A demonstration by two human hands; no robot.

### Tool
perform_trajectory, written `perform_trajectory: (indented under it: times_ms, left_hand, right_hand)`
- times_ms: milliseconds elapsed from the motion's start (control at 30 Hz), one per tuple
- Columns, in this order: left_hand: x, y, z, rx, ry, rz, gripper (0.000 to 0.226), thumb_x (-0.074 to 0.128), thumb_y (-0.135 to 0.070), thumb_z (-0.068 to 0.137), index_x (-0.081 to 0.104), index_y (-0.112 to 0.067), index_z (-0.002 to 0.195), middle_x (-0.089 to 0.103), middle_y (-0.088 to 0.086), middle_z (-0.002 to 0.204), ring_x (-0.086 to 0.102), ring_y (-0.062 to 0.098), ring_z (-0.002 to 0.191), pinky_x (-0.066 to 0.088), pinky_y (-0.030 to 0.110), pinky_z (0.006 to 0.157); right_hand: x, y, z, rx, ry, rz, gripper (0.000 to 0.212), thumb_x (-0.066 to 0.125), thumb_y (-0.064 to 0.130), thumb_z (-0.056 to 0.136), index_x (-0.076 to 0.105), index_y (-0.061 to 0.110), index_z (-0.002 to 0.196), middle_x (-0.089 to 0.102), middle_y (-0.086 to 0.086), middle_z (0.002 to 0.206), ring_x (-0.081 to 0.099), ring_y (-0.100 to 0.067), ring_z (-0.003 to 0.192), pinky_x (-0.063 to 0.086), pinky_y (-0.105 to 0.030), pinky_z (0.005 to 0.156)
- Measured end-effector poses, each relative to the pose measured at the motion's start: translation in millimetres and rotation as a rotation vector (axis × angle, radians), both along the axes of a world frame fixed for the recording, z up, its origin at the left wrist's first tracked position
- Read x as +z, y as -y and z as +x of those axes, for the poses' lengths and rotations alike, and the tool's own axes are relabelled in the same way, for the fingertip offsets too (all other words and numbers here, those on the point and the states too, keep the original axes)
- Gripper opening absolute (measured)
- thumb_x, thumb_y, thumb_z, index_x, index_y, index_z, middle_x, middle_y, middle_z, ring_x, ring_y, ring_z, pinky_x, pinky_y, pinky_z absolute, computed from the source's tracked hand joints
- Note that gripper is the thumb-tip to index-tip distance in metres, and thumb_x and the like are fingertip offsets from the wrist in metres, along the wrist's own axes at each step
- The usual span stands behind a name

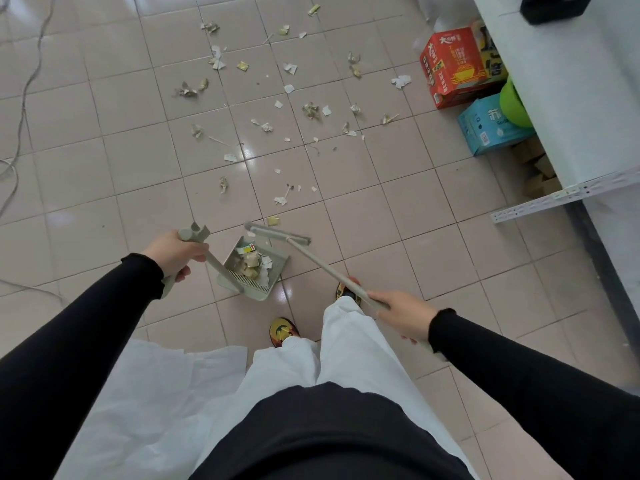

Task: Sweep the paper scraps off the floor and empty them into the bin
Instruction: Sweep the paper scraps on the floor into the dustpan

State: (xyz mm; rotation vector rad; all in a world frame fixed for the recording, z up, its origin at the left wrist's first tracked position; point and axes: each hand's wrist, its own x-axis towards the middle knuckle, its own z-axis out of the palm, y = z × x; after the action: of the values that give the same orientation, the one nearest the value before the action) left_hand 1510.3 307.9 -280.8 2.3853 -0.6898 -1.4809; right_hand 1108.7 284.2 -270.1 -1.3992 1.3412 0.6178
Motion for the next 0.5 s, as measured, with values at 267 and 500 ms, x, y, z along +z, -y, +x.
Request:
perform_trajectory:
  times_ms: [267,500]
  left_hand:
    - [-2,-6,-4,0.02,-0.005,0.001,0.027,0.058,-0.016,0.095,0.059,0.001,0.116,0.068,0.022,0.113,0.042,0.019,0.053,0.036,0.024,0.047]
    - [-3,-6,3,0.035,-0.019,-0.003,0.028,0.058,-0.017,0.095,0.06,0.002,0.115,0.069,0.021,0.113,0.043,0.018,0.053,0.037,0.024,0.045]
  right_hand:
    - [-79,11,98,0.154,-0.138,-0.135,0.043,0.034,0.005,0.099,0.048,0.007,0.14,0.064,-0.014,0.116,0.062,-0.034,0.105,0.051,-0.035,0.085]
    - [-35,-1,38,0.004,-0.028,0.091,0.032,0.035,0.008,0.096,0.056,0.021,0.115,0.044,-0.005,0.077,0.042,-0.019,0.052,0.033,-0.022,0.038]
